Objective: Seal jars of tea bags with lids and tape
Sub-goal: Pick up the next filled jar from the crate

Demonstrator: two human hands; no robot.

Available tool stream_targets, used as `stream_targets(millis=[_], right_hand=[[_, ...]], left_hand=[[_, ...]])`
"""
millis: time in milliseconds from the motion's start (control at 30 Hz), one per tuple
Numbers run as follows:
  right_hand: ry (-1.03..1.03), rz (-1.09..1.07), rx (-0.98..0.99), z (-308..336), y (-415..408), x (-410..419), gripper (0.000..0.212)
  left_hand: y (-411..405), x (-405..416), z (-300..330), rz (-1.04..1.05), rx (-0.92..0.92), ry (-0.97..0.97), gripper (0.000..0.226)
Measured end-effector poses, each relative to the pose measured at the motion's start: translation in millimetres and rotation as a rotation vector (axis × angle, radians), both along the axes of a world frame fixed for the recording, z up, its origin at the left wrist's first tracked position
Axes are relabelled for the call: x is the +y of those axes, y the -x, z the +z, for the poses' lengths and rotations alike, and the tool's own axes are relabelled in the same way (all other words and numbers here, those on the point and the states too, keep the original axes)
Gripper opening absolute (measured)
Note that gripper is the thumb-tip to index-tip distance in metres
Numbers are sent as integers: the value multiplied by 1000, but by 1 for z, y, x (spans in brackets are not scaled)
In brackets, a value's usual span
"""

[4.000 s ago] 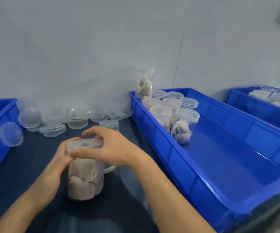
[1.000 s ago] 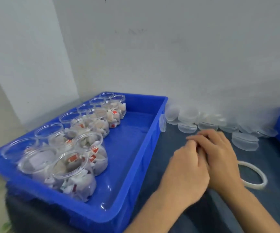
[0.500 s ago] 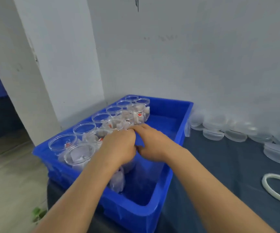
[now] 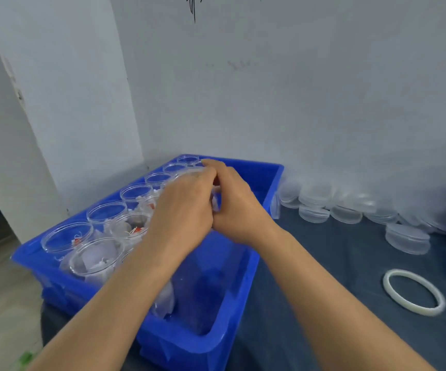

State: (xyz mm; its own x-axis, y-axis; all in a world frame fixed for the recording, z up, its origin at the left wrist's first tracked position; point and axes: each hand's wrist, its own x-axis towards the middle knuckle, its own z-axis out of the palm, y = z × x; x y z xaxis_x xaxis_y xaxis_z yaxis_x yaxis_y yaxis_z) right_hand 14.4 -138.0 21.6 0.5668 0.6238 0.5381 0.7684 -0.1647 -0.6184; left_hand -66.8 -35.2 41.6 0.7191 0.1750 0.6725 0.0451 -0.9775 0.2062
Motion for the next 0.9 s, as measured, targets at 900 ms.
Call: stream_targets(millis=[900], right_hand=[[-278, -589, 48, -120, -32, -243, 55]], left_hand=[[-102, -221, -102, -607, 59, -47, 21]])
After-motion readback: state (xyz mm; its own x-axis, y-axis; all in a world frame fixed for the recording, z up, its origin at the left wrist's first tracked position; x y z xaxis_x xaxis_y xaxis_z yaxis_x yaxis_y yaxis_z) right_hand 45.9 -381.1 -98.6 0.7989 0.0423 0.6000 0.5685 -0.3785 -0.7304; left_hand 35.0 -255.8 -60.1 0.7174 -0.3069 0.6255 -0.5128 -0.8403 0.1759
